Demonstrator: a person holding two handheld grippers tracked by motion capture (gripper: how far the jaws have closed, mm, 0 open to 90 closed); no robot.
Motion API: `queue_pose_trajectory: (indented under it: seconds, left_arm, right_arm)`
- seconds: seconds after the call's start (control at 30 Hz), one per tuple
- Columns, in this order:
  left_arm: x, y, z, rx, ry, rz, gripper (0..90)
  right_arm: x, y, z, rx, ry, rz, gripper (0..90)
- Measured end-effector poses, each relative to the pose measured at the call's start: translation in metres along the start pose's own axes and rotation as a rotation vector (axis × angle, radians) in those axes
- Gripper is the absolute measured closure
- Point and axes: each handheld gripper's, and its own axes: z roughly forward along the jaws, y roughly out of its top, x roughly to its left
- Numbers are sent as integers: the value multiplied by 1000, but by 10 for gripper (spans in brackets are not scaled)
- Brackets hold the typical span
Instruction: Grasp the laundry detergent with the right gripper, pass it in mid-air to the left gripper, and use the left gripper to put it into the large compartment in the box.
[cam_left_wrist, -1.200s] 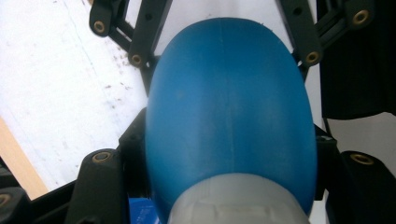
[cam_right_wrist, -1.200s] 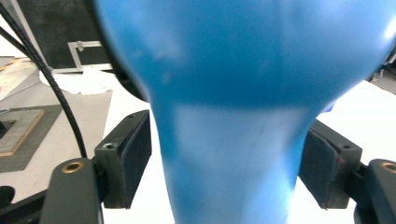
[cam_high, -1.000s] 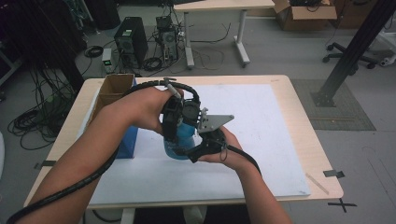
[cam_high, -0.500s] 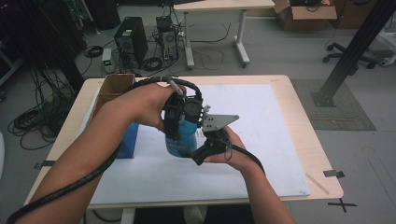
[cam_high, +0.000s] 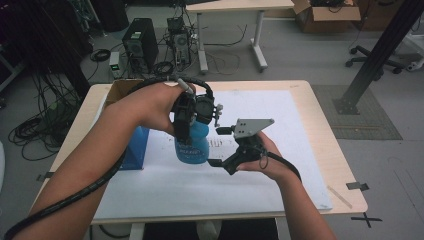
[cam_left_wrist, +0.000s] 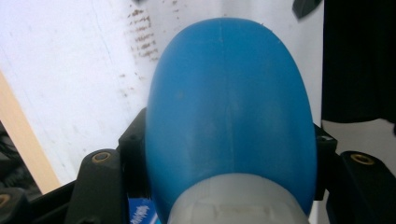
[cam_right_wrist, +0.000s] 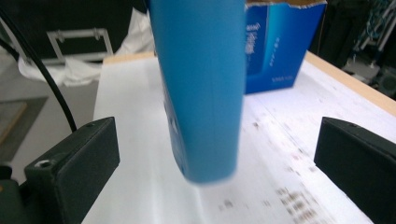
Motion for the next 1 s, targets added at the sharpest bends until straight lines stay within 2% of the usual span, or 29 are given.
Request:
queue_pose_trajectory:
  seconds: [0.03,0.07,0.1,0.13,0.2,0.23,0.27,0.3,0.33,0.37,0.47,0.53,0.6,0.63,0.73,0.77,0.8,0.87,0.9,0.93,0.97,1.0]
  left_arm:
    - [1,0,-1,9,-2,-29,383]
    - [3,-1,-2,24,-10,-80,382]
    - [3,-1,-2,24,-10,-80,382]
    - [5,-1,-2,35,-21,-116,382]
    - [7,-3,-2,38,-32,-149,381]
    - [8,-5,-2,40,-41,-190,381]
    - [12,-7,-5,28,-48,-245,381]
    - [14,-9,-7,19,-49,-278,381]
    - [14,-9,-7,19,-49,-278,381]
    - [15,-11,-9,11,-49,-302,381]
    - [21,-16,-15,-4,-60,-424,381]
    - [24,-19,-19,-16,-66,-489,381]
    - [29,-25,-25,-32,-66,-555,381]
    - [29,-25,-25,-32,-66,-555,381]
    - [32,-31,-29,-39,-57,-608,381]
    - [33,-32,-31,-43,-52,-627,380]
    - [36,-37,-34,-49,-40,-670,380]
    - [39,-42,-37,-56,-30,-715,380]
    - [39,-42,-37,-56,-30,-715,380]
    - [41,-46,-39,-61,-27,-751,380]
    - [45,-53,-42,-74,-27,-811,380]
    - [45,-53,-42,-74,-27,-811,380]
  right_arm:
    - [-1,1,-4,12,-6,-9,2]
    - [-4,3,-12,29,-25,-26,1]
    - [-4,3,-12,29,-25,-26,1]
    - [-5,4,-15,35,-26,-29,3]
    - [-10,5,-26,70,-38,-37,3]
    - [-10,5,-26,70,-38,-37,3]
    - [-14,6,-31,101,-44,-39,3]
    - [-16,6,-34,121,-51,-40,3]
    - [-16,6,-34,121,-51,-40,3]
    - [-21,5,-39,156,-59,-35,4]
    - [-26,5,-44,192,-73,-41,6]
    - [-31,5,-48,226,-77,-42,8]
    - [-39,6,-52,283,-87,-56,9]
    - [-39,6,-52,283,-87,-56,9]
    - [-45,9,-54,341,-93,-63,14]
    - [-49,11,-54,381,-91,-77,15]
    - [-51,13,-54,405,-87,-79,16]
    - [-55,15,-54,445,-84,-89,19]
    - [-57,17,-55,464,-80,-89,21]
    - [-57,17,-55,464,-80,-89,21]
    - [-60,20,-56,490,-76,-84,21]
    - [-60,20,-56,490,-76,-84,21]
